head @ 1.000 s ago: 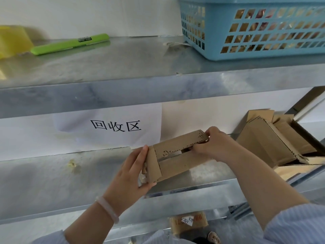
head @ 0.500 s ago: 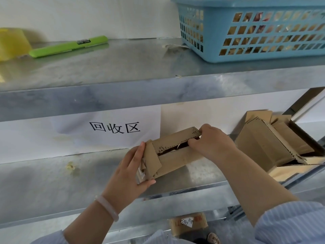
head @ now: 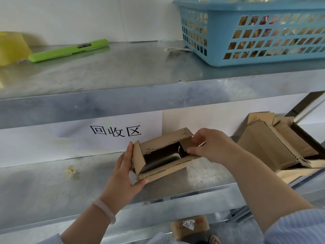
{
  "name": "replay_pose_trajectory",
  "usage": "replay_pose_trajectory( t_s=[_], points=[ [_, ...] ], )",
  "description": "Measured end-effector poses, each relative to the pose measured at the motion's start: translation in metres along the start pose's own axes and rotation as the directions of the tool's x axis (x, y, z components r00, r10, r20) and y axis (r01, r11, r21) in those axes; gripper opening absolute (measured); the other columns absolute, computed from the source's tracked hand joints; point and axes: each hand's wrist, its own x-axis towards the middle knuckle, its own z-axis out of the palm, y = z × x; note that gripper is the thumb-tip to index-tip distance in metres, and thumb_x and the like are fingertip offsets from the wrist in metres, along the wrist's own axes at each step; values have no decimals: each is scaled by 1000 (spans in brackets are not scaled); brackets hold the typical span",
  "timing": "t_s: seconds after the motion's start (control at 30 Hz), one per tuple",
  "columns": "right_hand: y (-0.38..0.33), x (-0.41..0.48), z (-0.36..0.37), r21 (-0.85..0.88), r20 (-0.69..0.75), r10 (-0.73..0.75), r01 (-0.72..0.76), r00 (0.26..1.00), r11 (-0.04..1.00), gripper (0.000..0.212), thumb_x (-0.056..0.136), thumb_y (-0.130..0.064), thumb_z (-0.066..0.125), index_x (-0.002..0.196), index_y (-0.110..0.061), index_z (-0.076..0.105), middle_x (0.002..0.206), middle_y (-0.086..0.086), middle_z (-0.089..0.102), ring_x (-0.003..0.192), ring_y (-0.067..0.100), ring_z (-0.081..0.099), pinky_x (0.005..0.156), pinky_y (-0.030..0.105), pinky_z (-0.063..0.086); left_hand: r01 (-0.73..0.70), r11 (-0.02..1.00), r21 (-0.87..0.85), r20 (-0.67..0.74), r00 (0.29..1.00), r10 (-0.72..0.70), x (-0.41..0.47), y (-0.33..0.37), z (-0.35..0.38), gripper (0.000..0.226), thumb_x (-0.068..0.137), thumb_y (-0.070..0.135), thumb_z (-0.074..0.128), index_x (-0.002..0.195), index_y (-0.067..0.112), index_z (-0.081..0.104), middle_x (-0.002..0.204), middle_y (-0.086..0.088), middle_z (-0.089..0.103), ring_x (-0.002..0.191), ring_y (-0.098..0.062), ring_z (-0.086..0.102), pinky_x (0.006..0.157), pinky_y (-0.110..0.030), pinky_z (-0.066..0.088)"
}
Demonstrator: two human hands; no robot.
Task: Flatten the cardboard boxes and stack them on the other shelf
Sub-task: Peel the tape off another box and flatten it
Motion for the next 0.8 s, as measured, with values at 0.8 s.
replay_pose_trajectory(
  t_s=[0.8],
  points=[
    [3,11,0,39,-103,-30,34,994,999,15,92,-18,38,93,-19,53,82,5,64,78,24,65,71,42,54,65,990,-128,-17,998,-67,10,-1,-9,126,66,28,86,143,57,-9,143,7,35,131,-16,40,111,-44,37]
  ],
)
